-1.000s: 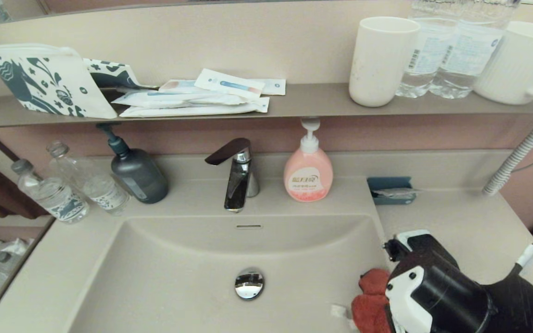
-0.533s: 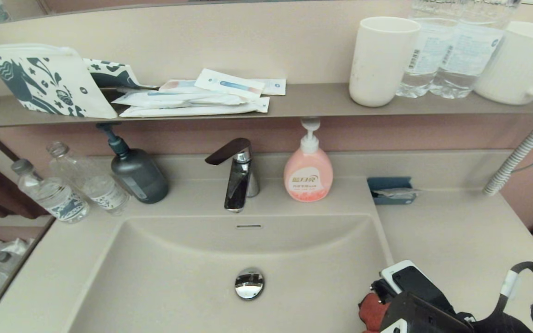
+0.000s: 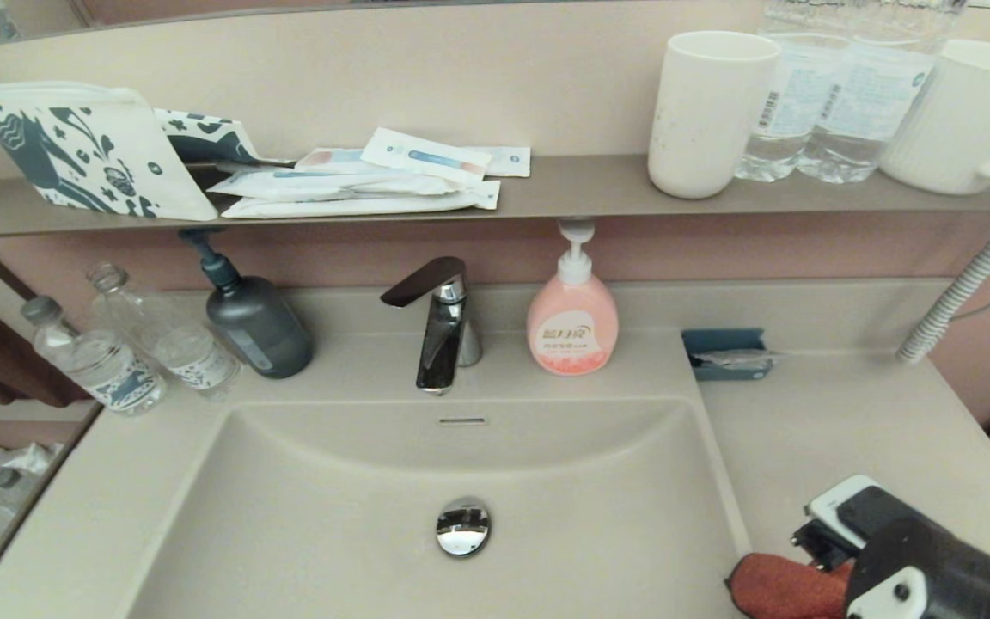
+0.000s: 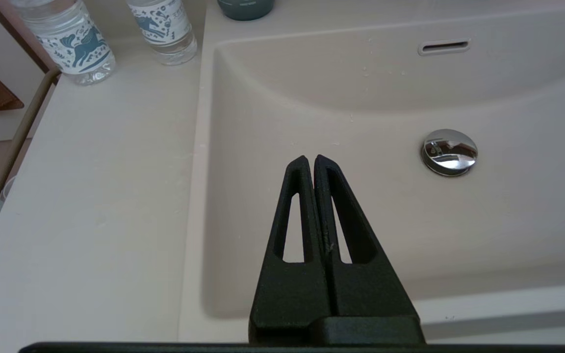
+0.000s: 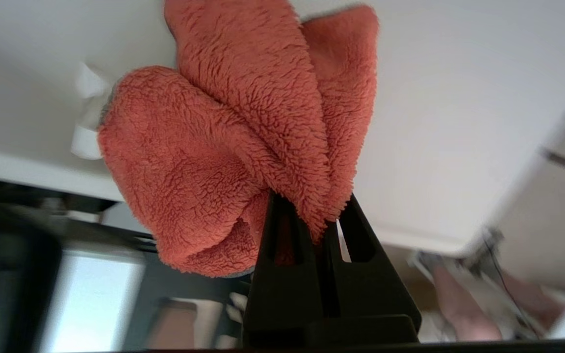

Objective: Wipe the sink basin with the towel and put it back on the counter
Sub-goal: Wipe the sink

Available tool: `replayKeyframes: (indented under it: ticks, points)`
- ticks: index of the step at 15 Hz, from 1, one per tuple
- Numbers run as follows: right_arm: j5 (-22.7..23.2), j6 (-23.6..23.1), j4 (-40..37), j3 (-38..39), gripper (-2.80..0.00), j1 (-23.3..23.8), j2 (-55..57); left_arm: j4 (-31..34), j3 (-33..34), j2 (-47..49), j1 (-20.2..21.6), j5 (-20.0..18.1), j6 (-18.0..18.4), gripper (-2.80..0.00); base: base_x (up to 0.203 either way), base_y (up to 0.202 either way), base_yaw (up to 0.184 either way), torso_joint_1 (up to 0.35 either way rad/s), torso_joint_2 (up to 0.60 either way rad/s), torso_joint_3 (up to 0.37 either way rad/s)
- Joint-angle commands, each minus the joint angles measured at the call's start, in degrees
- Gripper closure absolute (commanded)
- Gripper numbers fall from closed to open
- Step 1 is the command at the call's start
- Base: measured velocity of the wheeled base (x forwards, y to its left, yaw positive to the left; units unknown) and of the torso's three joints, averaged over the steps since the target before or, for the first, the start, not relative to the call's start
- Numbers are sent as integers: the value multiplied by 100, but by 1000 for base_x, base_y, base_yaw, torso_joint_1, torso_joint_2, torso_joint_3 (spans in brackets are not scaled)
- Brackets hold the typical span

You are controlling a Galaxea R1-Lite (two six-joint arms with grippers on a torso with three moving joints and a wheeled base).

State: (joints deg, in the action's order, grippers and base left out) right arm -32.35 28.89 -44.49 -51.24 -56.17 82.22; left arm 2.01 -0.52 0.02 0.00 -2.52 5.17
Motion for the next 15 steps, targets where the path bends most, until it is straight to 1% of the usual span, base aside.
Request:
replayKeyframes:
  ticks: [1,2,4,5,7,9,11,12,15]
  points:
    - [-17,-146,-159,12,0,402,-478,1,0,6,8,0,3,0,0,0,0,0,0,0]
    - [-17,-303,-251,25,0,636,-658,1,0,6,9,6,2,0,0,0,0,0,0,0]
    - [-7,-658,-334,34,0,941,-982,1,0,6,6,1,9,0,0,0,0,0,0,0]
    - [30,-744,-319,58,0,992,-1058,1,0,6,1,-1,7,0,0,0,0,0,0,0]
    - [100,-745,-198,96,0,991,-1019,1,0,6,0,-2,2,0,0,0,0,0,0,0]
    - [226,-745,176,204,0,978,-887,1,0,6,9,6,10,0,0,0,0,0,0,0]
    - [259,-744,521,583,0,977,-705,1,0,6,9,1,3,0,0,0,0,0,0,0]
    - [261,-741,850,804,0,985,-611,1,0,6,0,6,7,0,0,0,0,0,0,0]
    - [276,-738,2150,1667,0,1060,-190,1,0,6,5,-1,6,0,0,0,0,0,0,0]
